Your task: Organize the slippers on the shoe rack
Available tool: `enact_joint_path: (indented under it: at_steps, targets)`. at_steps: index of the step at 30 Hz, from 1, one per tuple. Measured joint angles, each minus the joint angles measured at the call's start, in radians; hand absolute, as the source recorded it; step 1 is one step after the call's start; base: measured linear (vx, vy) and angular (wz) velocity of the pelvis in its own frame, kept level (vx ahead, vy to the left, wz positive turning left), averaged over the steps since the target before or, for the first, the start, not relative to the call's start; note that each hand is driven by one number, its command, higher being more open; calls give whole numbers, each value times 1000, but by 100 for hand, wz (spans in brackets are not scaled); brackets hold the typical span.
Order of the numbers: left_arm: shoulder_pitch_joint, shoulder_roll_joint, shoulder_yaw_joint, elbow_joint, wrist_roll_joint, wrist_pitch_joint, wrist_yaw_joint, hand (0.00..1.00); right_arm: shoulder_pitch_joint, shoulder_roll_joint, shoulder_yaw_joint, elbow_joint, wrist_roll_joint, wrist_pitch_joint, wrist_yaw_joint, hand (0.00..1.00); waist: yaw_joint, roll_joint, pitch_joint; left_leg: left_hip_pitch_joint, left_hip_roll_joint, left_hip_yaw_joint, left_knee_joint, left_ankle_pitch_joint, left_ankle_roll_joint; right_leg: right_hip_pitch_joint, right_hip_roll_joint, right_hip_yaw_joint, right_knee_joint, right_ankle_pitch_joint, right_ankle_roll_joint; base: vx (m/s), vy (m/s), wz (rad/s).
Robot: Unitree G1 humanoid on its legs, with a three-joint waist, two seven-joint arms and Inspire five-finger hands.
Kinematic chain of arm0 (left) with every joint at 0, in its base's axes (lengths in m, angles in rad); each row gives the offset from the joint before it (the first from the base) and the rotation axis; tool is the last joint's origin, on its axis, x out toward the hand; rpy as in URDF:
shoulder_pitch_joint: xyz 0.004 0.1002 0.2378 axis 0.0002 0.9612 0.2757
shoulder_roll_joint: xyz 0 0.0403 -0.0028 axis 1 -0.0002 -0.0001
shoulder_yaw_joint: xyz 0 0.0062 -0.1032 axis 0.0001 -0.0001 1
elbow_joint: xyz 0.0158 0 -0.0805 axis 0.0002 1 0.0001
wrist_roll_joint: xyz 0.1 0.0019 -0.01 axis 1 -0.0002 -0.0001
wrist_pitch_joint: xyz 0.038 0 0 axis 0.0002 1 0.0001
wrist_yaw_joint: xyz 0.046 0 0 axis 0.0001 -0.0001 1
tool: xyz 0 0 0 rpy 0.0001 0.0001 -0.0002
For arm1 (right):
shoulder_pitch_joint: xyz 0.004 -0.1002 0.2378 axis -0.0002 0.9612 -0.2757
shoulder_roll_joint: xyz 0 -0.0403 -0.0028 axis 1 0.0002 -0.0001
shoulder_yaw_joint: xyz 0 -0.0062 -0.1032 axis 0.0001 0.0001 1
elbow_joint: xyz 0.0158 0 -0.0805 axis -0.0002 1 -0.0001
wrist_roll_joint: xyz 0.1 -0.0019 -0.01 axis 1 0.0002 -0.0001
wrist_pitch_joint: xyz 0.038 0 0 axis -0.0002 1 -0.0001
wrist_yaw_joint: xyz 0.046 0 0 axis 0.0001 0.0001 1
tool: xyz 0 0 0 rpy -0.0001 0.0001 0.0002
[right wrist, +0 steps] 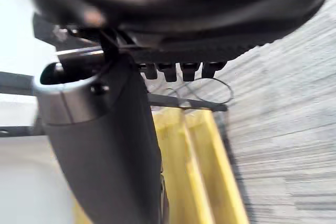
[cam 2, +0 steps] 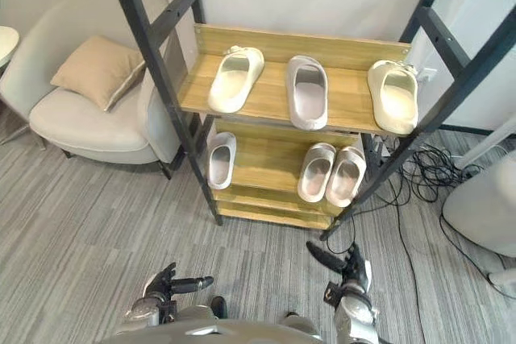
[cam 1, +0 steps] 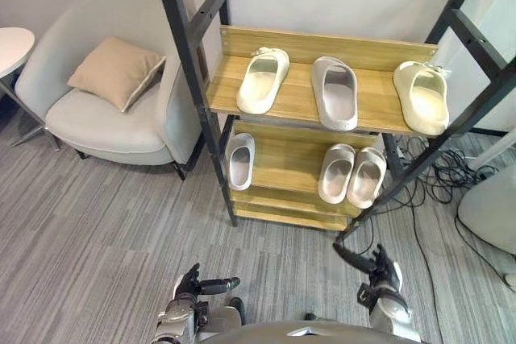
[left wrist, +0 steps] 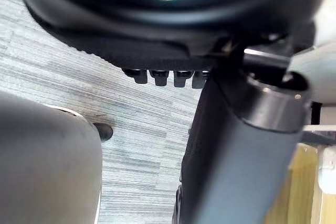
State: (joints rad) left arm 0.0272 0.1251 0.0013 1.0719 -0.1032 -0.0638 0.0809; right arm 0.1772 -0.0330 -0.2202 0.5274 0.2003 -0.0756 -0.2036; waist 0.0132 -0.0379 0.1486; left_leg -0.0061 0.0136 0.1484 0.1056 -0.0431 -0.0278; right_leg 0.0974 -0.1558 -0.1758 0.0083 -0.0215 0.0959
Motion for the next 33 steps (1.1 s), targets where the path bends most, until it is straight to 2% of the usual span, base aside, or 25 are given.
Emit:
enact_joint_path:
  at_steps: [3,6,11,18,23,33]
  targets:
    - [2,7,-25,1,18,0,0,100,41,18,-10,-152,0,-14,-8,100,-19,0,0,3,-2,8,-3,2,3,-9,-1,20,-6,9,10,24,27,-26]
    - [4,6,-34,1,39,0,0,100,86,41,-25,-300,-3,-21,-25,100,-20,3,-2,22,-2,-30,-10,-7,-1,-8,5,55,-25,22,10,50,1,-36]
    - [3,7,-90,1,77,-3,-2,100,145,45,-27,-511,-32,-30,-54,100,-36,12,-8,33,0,-31,-19,-14,3,-8,9,75,-36,30,11,25,7,-16]
    - [3,8,-144,3,116,-24,-12,100,148,42,2,-745,-137,-94,-71,100,-39,26,-25,40,-2,-37,-34,-12,5,-7,10,76,-37,30,12,0,1,0]
    - [3,8,-155,2,136,-37,-20,100,108,25,59,-795,-164,-125,-69,100,-39,23,-27,42,-3,-54,-35,-11,7,6,11,65,-43,30,12,8,-7,8]
    - [3,5,-177,-9,155,-40,-22,100,19,-29,125,-862,-160,-135,-55,100,-36,22,-30,44,-7,-57,-43,-11,8,-6,6,64,-17,18,14,0,-1,1]
